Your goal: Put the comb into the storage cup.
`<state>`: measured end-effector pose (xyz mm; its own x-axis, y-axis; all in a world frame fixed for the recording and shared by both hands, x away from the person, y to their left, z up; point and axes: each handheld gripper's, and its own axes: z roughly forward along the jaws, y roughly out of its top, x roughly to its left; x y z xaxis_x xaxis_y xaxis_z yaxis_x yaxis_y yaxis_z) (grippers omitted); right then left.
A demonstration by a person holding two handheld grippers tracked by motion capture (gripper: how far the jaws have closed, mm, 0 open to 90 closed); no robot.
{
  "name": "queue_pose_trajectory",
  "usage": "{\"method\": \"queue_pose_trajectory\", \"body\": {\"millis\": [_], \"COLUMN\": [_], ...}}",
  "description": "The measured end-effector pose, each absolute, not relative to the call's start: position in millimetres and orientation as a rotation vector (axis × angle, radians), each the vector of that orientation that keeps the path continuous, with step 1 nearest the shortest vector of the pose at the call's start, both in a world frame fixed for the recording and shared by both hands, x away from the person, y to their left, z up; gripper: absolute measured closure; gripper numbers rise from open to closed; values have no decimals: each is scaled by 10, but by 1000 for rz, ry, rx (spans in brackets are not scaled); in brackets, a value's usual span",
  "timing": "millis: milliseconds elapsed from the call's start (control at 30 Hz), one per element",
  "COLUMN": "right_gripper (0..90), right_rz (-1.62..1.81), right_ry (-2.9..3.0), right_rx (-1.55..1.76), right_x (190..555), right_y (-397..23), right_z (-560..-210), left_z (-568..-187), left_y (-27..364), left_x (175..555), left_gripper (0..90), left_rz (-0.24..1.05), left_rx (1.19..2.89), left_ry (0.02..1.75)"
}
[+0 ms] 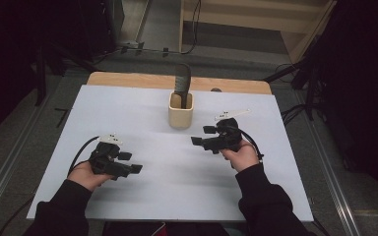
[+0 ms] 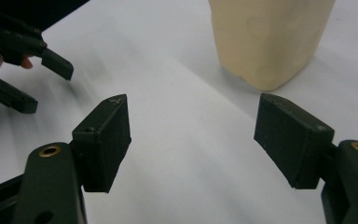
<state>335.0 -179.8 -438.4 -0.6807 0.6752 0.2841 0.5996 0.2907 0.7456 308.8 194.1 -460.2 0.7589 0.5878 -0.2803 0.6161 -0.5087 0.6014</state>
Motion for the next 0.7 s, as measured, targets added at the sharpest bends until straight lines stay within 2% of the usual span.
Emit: {"method": "queue_pose_trajectory", "body": {"millis": [700], "right_gripper": [233], "right_rz": [1283], "right_ry": [2501], "right_rx": [1171], "right_x": [3103], "right_y": [-1965], "right_z": [-4458], "left_z": [-4595], "left_y": [1948], "left_x": [3081], "left_gripper": [296], "left_rz": [-50], "left_rx": [2243], "left_ry": [900]}}
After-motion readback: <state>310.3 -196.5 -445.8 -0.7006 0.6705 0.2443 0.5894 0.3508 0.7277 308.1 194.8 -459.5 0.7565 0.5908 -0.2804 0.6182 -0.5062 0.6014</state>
